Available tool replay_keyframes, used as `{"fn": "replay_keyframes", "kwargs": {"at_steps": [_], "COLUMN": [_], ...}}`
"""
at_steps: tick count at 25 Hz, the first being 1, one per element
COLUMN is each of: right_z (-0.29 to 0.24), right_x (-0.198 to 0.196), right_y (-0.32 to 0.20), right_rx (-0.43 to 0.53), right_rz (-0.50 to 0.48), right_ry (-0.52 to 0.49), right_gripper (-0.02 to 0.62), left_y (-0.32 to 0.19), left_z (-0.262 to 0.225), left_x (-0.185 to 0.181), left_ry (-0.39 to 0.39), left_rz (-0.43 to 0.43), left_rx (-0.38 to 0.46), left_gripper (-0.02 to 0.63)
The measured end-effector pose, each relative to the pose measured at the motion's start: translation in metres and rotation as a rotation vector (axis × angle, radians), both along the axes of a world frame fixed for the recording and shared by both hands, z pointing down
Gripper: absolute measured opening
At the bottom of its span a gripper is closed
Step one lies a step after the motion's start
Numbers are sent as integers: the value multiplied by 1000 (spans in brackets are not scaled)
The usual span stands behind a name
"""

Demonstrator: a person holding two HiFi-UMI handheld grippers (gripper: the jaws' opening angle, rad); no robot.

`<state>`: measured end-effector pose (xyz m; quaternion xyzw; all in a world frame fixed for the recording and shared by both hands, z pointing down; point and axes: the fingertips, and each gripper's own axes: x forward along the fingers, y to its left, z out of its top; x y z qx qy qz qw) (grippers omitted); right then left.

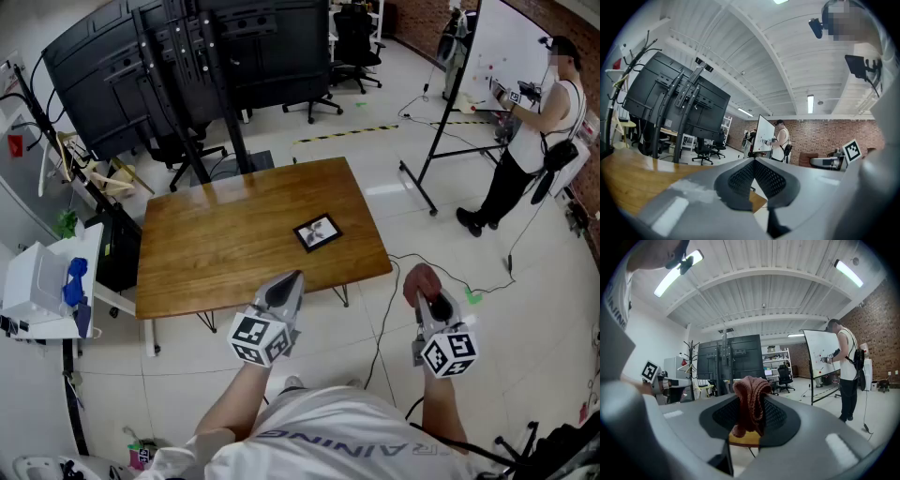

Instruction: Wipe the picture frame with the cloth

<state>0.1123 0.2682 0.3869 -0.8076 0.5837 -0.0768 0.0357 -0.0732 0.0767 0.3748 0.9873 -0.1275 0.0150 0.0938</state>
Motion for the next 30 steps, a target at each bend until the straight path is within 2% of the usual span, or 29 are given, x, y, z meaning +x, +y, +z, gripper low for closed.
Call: {"fn": "replay_keyframes", "kwargs": {"at_steps": [7, 17, 23, 30], "right_z": [4, 23, 31, 39], "right_x": [14, 61, 67, 96], "right_y": [15, 40, 23, -10], "right_rx": [6, 30, 26, -3], "right_rz": [-14, -67, -109, -123], "right_ry": [-13, -69, -98, -86], "right_gripper": [118, 118, 118, 118], "left_y": [14, 45, 31, -5], "left_z": [3, 10, 11, 32], "left_x": [11, 42, 48, 71], "left_ry": [-21, -59, -61, -47], "left_rz": [-22, -95, -138, -170], "left_rx": [6, -5, -17, -48], "left_gripper": [3, 3, 3, 3]}}
